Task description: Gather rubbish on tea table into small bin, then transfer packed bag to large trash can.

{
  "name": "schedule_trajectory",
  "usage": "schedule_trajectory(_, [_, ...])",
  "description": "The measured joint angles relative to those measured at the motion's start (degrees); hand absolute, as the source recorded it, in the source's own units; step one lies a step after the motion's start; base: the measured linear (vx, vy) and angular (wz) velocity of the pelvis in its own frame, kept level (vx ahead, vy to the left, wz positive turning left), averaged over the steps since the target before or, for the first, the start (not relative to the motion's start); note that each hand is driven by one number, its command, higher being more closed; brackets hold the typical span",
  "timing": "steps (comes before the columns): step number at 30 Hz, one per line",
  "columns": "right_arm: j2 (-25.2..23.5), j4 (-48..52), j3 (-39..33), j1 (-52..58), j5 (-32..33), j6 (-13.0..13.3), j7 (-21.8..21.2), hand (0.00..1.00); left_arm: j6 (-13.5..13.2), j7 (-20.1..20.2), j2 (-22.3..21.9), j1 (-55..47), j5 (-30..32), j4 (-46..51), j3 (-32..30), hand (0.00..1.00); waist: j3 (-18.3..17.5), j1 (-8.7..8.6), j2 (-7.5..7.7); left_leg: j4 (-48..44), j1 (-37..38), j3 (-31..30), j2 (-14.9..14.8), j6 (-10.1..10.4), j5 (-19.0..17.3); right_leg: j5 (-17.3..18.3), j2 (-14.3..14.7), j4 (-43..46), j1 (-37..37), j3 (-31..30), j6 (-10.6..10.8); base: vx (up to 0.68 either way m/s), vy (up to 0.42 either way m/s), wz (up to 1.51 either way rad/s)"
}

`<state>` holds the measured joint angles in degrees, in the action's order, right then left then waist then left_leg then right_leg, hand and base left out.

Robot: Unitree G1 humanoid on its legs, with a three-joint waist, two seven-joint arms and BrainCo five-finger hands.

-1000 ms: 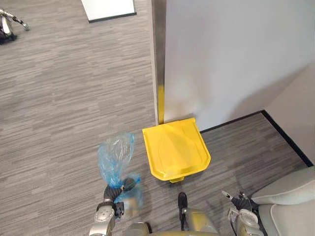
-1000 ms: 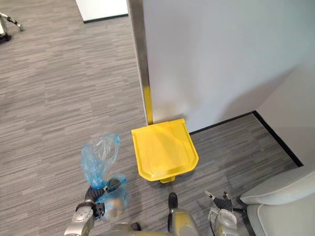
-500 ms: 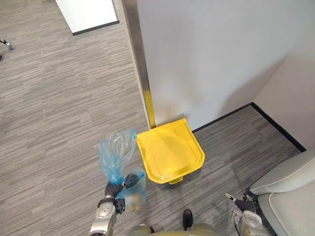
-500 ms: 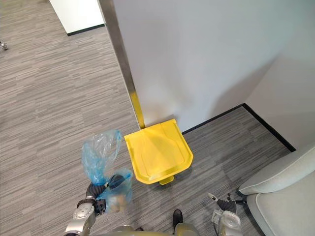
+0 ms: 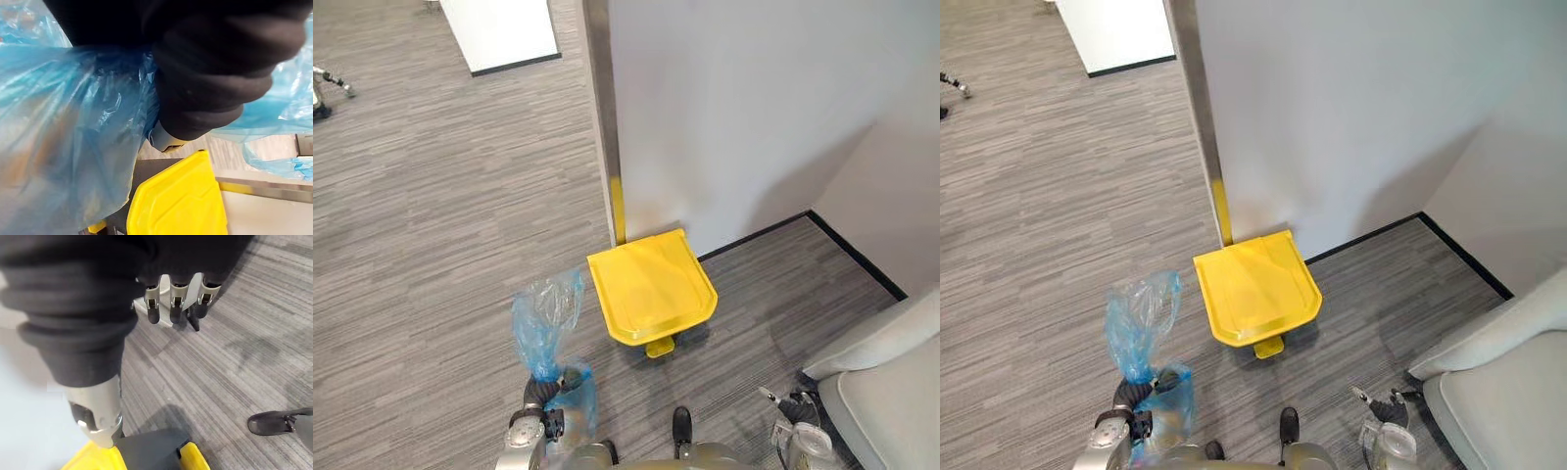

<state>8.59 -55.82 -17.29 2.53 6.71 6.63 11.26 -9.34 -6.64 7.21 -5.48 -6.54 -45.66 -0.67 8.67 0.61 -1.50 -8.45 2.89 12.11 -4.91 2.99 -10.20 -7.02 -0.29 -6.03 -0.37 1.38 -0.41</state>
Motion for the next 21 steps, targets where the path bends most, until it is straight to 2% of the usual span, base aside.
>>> schedule_trajectory(6, [-0.03,-0.02,0.02,0.49,-1.07,-0.29,0.17,0.00,-0.02,0.00,0.02,0.05,-0.02,-0.34,0.02,1.00,-0.13,-0.28,-0.04,0.30,0.24,-0.04,-0.13,0.22,0.13,0.03,0.32,0.02,-0.53,-0.25,-0.05,-0.01,0.004,-0.05])
schedule_trajectory(8, [0.01,-0.08,0.12,0.43,-2.97,-0.36,0.32,0.00,-0.02,-0.01,0.01,0.09,0.01,-1.55,0.02,1.00,-0.18,-0.14,-0.07,0.40,0.61,-0.06,-0.13,0.31,0.21,-1.22,0.44,0.06,-0.47,-0.62,0.47,0.07,0.012,-0.04])
schedule_trajectory(21, [0.37,-1.33,2.59,-0.89,-7.29,-0.47,0.31,0.00,-0.08,-0.12,0.39,1.84,0.48,-3.57,-0.15,1.00,-0.52,0.18,0.35,0.37,2.66,-1.02,0.14,-0.38,-0.02,-1.05,0.51,0.27,1.26,-0.78,0.85,0.04,0.025,-0.02])
